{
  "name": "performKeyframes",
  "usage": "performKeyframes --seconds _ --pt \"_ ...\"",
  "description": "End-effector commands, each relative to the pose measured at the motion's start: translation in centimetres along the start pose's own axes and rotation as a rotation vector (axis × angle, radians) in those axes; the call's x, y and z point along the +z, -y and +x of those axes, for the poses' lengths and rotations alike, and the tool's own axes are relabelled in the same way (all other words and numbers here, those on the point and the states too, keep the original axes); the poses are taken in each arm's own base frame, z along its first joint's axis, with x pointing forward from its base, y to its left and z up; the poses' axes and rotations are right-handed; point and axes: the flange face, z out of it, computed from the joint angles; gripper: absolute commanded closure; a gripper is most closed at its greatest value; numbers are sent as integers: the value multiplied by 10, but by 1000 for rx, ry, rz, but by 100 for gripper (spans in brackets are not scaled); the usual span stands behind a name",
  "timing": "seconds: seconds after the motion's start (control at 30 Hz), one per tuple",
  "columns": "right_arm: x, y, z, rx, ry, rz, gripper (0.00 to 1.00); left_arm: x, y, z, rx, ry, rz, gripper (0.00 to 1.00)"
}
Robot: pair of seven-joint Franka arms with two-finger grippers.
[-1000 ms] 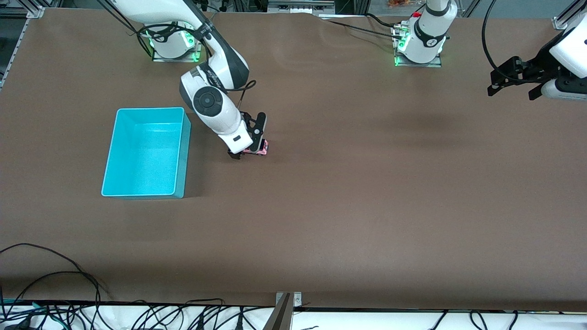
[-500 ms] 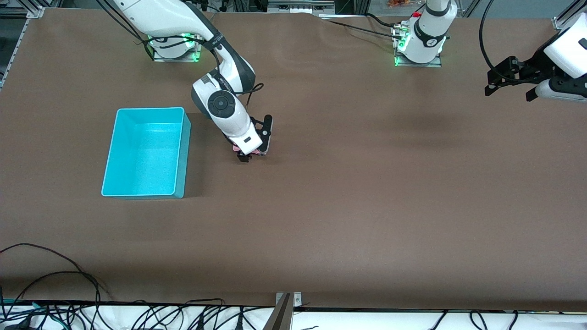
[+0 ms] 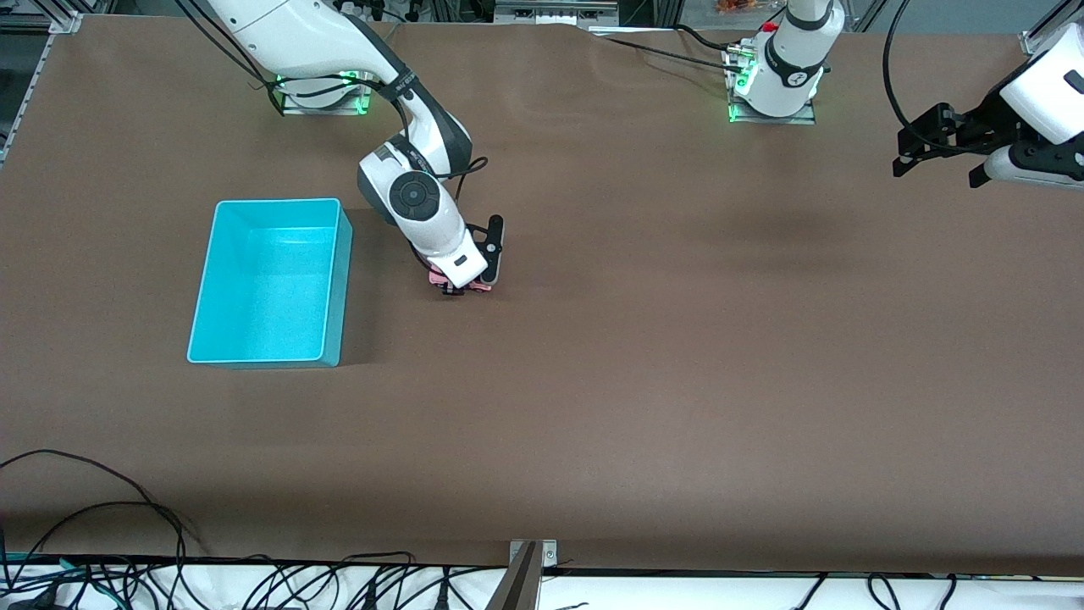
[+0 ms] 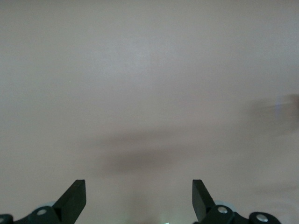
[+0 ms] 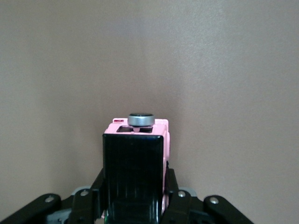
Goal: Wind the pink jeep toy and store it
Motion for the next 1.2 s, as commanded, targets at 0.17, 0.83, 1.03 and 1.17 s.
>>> performKeyframes --seconds 0.17,0.83,1.03,1.17 --pt "-63 -21 11 -13 43 -9 60 -6 -3 3 33 -2 19 0" --pt "-242 -99 -112 176 23 150 60 -12 1 3 33 -13 58 0" --pt "-270 -114 -190 188 -34 218 60 -12 3 3 28 -12 58 0" --pt "-282 -117 -228 125 -36 226 60 -12 2 3 31 -12 49 0"
